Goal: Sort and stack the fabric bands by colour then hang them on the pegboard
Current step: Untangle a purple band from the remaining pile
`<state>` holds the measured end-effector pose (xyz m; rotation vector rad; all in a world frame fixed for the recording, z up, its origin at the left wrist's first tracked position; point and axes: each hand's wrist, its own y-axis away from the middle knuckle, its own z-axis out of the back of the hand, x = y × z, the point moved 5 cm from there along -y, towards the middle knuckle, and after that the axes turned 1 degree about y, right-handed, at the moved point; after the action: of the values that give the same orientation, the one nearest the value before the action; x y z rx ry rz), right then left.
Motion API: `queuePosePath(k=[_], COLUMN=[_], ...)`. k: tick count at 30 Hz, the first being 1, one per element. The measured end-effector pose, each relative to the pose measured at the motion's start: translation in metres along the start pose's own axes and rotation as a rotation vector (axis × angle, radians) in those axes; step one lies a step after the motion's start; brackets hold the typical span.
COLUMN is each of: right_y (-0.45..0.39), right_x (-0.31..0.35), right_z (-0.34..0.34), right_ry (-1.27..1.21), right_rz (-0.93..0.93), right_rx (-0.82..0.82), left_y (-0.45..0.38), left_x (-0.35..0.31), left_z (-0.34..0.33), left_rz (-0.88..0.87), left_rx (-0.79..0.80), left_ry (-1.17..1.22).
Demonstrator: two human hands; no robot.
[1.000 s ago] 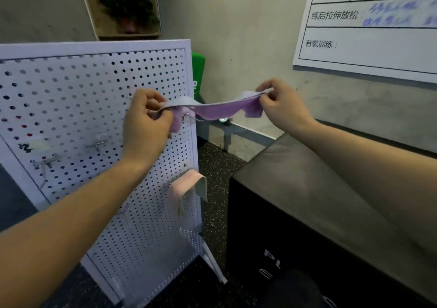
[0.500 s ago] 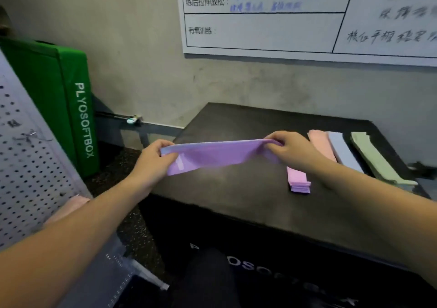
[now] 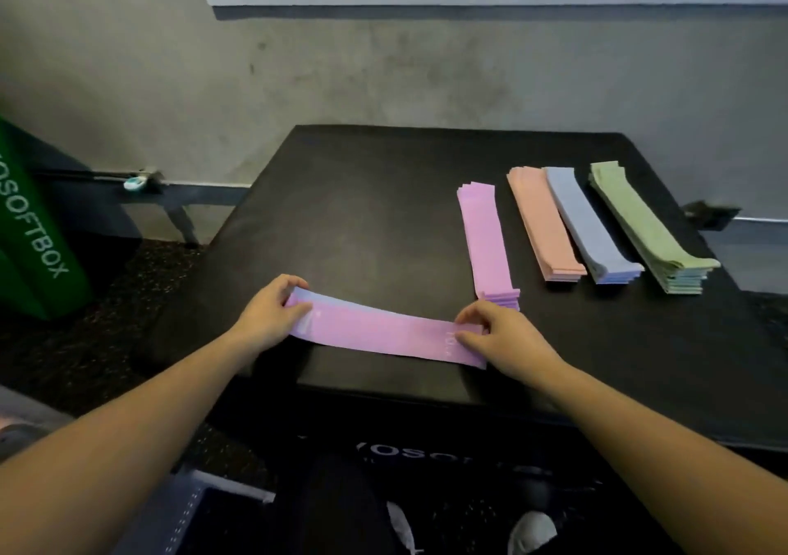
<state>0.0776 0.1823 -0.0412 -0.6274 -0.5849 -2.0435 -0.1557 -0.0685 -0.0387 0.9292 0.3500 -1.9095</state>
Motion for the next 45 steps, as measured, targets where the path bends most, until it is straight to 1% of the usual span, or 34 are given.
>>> queuePosePath(k=[2,4,7,9,11,15,19,22,23,25,27,29,31,34,36,38,40,42,45], right_y=[0.0,0.001,0.011,0.021,0.028,0.035,0.04,0.045,0.045,0.047,0.052,0.059,0.064,0.067,0.068,0.07,0.072,0.074,0.081], right_x=[-0.003,-0.006,-0.01,-0.015,-0.022,-0.029,-0.02,-0.014,-0.012,-0.006,0.003,0.017,0.027,0.038,0.044,0.047,0.046,0.042,0.037], right_z=[-0.004,-0.004,-0.004,-0.006,-0.01,-0.013,-0.016,-0.009,-0.007,0.003,0.013,0.024,0.038,0.06,0.072,0.083,0.089,0.091,0.086], right_ry=[0.094,0.14,0.12,0.152,0.185,0.131,0.196,0.185,0.151,-0.043,-0.232,-0.27,-0.313,-0.386,-0.444,-0.54,-0.624,-0.694,-0.759], right_rz=[0.021,0.072,0.123,0.111,0.087,0.042,0.069,0.061,0.075,0.122,0.136,0.194,0.261,0.299,0.327,0.346,0.318,0.244,0.118], right_rx=[-0.016,-0.09,-0.201,-0.234,-0.256,-0.33,-0.39,-0.45,-0.451,-0.424,-0.331,-0.284,-0.307,-0.326,-0.33,-0.329,-0.345,-0.349,-0.287], left_y=[-0.005,-0.008,-0.005,0.003,0.015,0.036,0.046,0.054,0.056,0.063,0.069,0.075,0.08,0.084,0.086,0.089,0.094,0.097,0.101], left_x=[0.008,0.012,0.014,0.012,0.003,-0.025,-0.049,-0.07,-0.077,-0.093,-0.11,-0.128,-0.147,-0.167,-0.178,-0.187,-0.197,-0.203,-0.208], left_z=[-0.005,-0.008,-0.005,-0.003,-0.006,-0.026,-0.052,-0.072,-0.078,-0.09,-0.097,-0.1,-0.099,-0.097,-0.091,-0.088,-0.085,-0.081,-0.08], left_rz=[0.011,-0.006,-0.027,-0.085,-0.199,-0.419,-0.49,-0.501,-0.504,-0.521,-0.554,-0.575,-0.562,-0.502,-0.503,-0.491,-0.445,-0.372,-0.205], left_rx=[0.003,-0.018,-0.123,-0.181,-0.191,-0.144,-0.039,0.018,0.037,0.087,0.133,0.169,0.229,0.328,0.301,0.276,0.265,0.243,0.239], left_ry=[-0.003,-0.045,-0.18,-0.257,-0.321,-0.309,-0.274,-0.226,-0.214,-0.192,-0.183,-0.171,-0.101,0.094,0.181,0.22,0.291,0.403,0.561])
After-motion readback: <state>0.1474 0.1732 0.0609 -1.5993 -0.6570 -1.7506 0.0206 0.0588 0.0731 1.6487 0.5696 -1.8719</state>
